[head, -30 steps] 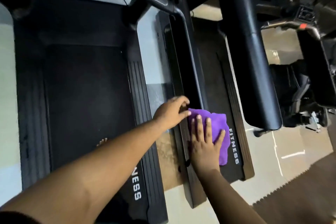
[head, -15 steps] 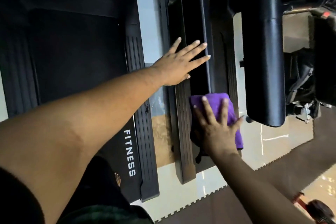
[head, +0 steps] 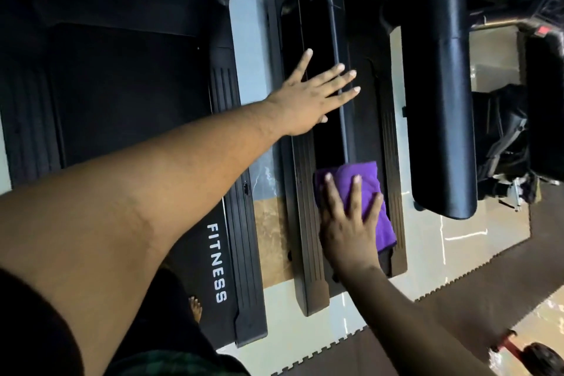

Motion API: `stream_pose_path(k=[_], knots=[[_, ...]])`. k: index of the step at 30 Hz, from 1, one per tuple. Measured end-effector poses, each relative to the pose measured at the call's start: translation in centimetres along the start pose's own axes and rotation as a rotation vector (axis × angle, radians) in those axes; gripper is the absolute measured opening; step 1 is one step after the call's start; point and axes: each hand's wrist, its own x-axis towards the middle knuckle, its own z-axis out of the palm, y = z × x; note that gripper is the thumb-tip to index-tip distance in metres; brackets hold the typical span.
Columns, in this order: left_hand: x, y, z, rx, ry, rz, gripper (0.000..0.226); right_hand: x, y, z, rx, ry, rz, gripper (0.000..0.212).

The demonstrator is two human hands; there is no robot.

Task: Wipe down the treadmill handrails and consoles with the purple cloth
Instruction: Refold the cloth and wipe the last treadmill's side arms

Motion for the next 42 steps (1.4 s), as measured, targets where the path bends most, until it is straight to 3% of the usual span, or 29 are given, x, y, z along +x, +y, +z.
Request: stream_pose_path(k=[5,7,9,11,12,14,17,21,26,29,32,38,42], knots=[[-0.7,-1.4,1.1,-0.011,0.055,0.016,0.089,3.6,-1.0,-1.3,-0.382,-0.133,-0.295,0.063],[-1.2,-2.7,1.7,-0.008,0.065,-0.003,0.097,7.3,-2.5,-3.2,-0.457,-0.219,-0.093,0.058],[-1.4,-4.3,1.7,-0.002,0.061,-0.026,0.108,10.6,-2.9,-4.8,-0.419,-0.146,0.07,0.055],[-1.5,-5.5,0.9,0.014,0.025,-0.025,0.111,11.7,-2.6,-3.8,-0.467,-0.089,-0.151,0.069],[-1.5,-6.0,0.3,0.023,0.002,-0.016,0.111,10.8,-1.8,-3.4,-0.396,-0.093,-0.195,0.078],[-1.3,-6.7,-0.6,0.029,-0.009,-0.008,0.108,6.9,0.1,-4.0,-0.121,-0.022,-0.021,0.083],[-0.6,-7.2,-1.3,0.05,-0.002,-0.02,0.106,4.0,1.7,-4.5,0.206,-0.079,0.118,0.097],[1.1,-8.0,-2.2,0.103,-0.017,-0.01,0.104,10.4,2.4,-7.2,0.443,0.061,0.098,0.098],[1.2,-8.4,-2.8,0.11,-0.08,-0.036,0.103,10.0,1.9,-5.3,0.496,0.17,0.17,0.084],[1.1,-7.4,-3.6,0.082,-0.121,-0.074,0.105,6.2,1.6,-2.9,0.43,0.111,0.149,0.098],[1.0,-6.7,-4.3,0.076,-0.154,-0.11,0.111,7.6,2.2,-4.1,0.402,0.059,0.107,0.108],[0.8,-6.8,-5.7,0.114,-0.192,-0.129,0.101,15.2,3.1,-8.7,0.437,0.125,0.051,0.087],[0.9,-6.5,-6.0,0.127,-0.232,-0.121,0.104,10.1,2.6,-4.9,0.54,0.215,0.116,0.086]])
